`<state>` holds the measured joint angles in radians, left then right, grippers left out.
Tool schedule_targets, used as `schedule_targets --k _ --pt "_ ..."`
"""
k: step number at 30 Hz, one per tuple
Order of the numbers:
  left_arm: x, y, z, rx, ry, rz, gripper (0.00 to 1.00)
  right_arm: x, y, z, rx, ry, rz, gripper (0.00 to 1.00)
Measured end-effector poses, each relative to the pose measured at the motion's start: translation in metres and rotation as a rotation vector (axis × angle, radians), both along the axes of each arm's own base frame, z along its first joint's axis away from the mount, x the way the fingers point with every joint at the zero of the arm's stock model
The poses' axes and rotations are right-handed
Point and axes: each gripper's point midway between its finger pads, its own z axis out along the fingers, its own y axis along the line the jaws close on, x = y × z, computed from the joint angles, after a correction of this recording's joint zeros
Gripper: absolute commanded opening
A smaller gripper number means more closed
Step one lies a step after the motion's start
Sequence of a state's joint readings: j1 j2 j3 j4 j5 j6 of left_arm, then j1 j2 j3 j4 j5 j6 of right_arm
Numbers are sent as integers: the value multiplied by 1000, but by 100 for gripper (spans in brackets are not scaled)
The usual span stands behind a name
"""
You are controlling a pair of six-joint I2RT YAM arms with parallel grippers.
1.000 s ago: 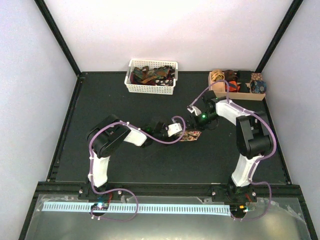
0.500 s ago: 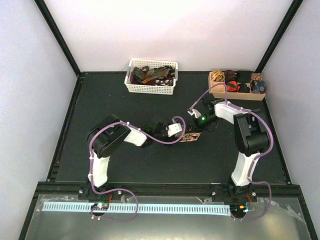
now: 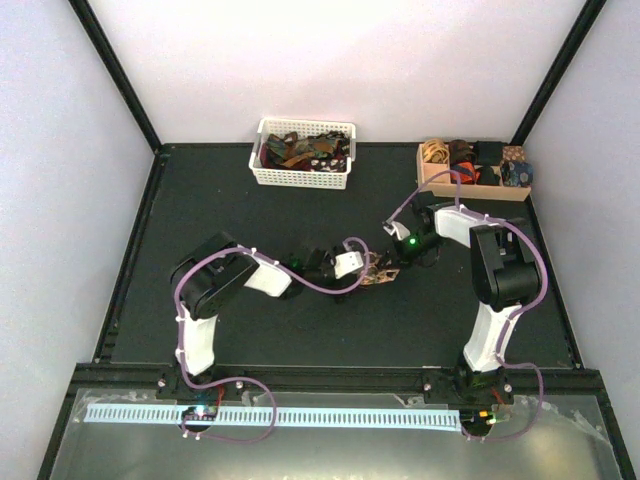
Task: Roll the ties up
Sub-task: Roll the tie at the center of the board.
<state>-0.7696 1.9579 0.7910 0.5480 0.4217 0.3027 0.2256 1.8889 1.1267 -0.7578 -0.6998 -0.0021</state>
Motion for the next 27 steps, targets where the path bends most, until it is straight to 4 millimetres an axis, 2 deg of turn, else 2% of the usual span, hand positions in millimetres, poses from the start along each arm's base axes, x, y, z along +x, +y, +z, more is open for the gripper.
schedule_targets --k 4,10,12,18,25,27 --pt "3 -12 8 -24 -15 -13 90 -1 -1 -3 -6 -2 -1 1" --pt "11 -31 4 -35 -21 -26 82 0 -2 -4 -9 -5 -2 1" --pt "13 -32 3 -34 -24 -28 77 0 -2 -4 -10 -5 -2 1" --pt "19 -32 1 -15 -51 -20 49 0 -2 -5 -12 -4 -3 2" --pt "18 -31 1 4 -60 -27 32 0 -2 -4 -10 -3 0 17" --pt "18 -30 1 11 -55 -26 29 1 -4 -4 -10 -7 2 27"
